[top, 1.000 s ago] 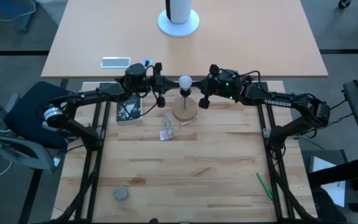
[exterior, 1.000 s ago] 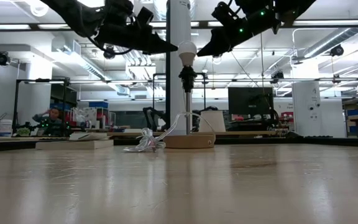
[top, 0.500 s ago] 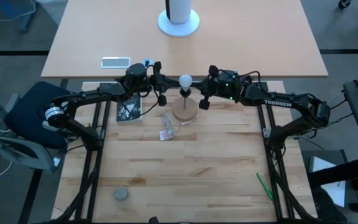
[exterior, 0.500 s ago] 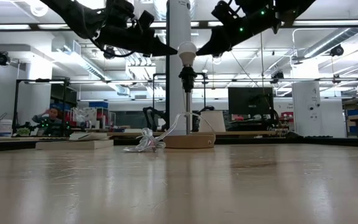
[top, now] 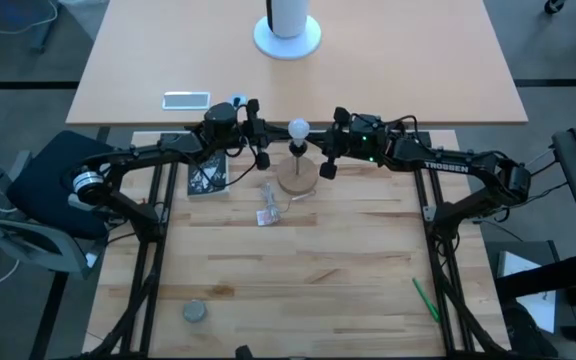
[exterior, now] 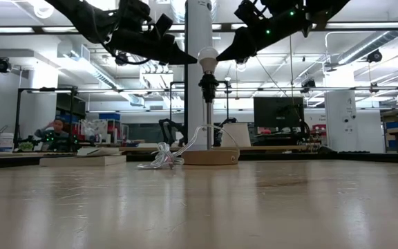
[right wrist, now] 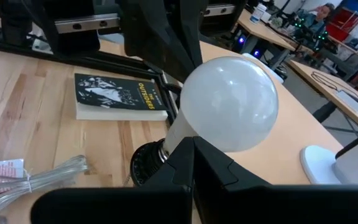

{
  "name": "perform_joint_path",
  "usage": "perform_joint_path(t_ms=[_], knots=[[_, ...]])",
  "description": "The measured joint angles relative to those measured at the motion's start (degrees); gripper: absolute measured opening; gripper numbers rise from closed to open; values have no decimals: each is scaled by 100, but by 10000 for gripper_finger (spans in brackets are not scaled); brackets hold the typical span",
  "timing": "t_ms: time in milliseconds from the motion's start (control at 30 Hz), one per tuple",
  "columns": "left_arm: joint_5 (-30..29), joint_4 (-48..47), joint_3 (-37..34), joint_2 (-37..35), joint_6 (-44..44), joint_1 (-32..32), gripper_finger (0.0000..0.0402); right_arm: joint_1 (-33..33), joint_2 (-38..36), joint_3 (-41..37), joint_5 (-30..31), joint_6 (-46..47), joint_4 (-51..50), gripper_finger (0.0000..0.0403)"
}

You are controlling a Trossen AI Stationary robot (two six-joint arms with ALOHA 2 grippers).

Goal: Screw lightbulb
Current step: Insert the lightbulb into the black lamp

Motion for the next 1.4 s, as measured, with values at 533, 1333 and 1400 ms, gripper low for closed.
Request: perform_joint_path(t_ms=[533, 1333, 1400], knots=[[-11, -426, -2, -253, 19, 2, 0, 4, -57, 0, 418, -3, -252, 0], [296, -152, -2, -120, 2, -3, 0, 19, 140, 0, 779, -390, 245, 0], [298, -179, -2, -120, 2, -7, 0, 38, 140, 0, 779, -393, 245, 0]])
